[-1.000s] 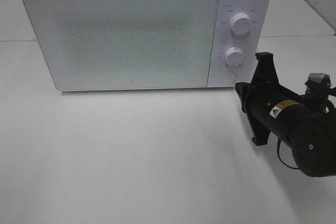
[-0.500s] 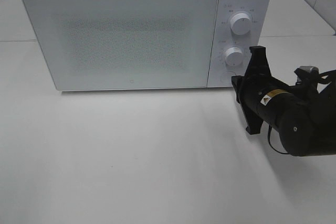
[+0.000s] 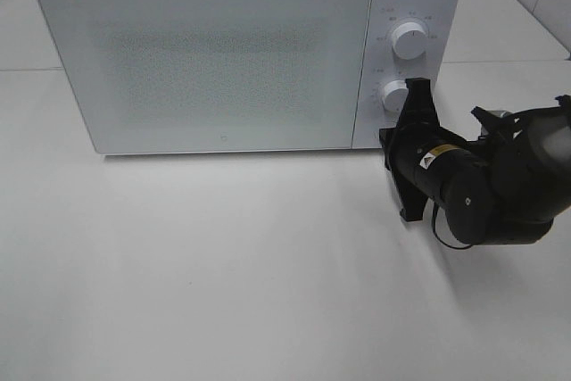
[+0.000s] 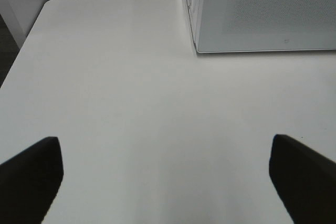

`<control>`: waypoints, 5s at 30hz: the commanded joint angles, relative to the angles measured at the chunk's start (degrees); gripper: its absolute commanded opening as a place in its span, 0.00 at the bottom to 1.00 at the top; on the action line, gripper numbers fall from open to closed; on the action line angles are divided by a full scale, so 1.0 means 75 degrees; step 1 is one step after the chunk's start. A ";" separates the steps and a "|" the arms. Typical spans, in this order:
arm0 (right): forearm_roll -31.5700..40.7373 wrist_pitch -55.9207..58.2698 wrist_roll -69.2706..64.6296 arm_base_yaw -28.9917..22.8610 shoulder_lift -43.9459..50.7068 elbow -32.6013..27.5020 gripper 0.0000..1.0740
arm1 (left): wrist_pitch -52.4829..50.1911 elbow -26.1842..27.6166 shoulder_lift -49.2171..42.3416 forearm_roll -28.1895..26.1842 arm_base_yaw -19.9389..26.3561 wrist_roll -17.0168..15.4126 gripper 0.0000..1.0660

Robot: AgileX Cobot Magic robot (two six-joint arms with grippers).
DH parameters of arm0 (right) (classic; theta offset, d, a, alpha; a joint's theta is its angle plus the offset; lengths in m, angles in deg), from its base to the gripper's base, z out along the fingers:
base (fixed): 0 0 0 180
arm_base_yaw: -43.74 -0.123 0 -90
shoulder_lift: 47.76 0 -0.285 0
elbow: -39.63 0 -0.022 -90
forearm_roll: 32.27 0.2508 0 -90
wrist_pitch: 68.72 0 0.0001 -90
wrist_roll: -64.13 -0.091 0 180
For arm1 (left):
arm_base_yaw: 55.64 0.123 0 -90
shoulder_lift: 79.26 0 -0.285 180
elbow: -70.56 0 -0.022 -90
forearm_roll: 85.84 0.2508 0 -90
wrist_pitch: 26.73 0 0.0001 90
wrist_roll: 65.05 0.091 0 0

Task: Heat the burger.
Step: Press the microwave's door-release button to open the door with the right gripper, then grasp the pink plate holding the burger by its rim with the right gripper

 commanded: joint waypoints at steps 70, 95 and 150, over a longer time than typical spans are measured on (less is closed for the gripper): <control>0.1581 -0.2024 0.1749 0.0504 -0.0558 0.2047 0.00 | -0.0046 -0.0031 -0.0023 -0.0008 0.0015 -0.0038 0.94; 0.1207 -0.0604 0.1520 0.0076 -0.0290 0.1276 0.00 | -0.0046 -0.0031 -0.0023 -0.0008 0.0015 -0.0038 0.94; -0.1062 0.7983 0.8541 -0.0145 0.4133 -0.0176 0.00 | -0.0046 -0.0031 -0.0023 -0.0008 0.0015 -0.0038 0.94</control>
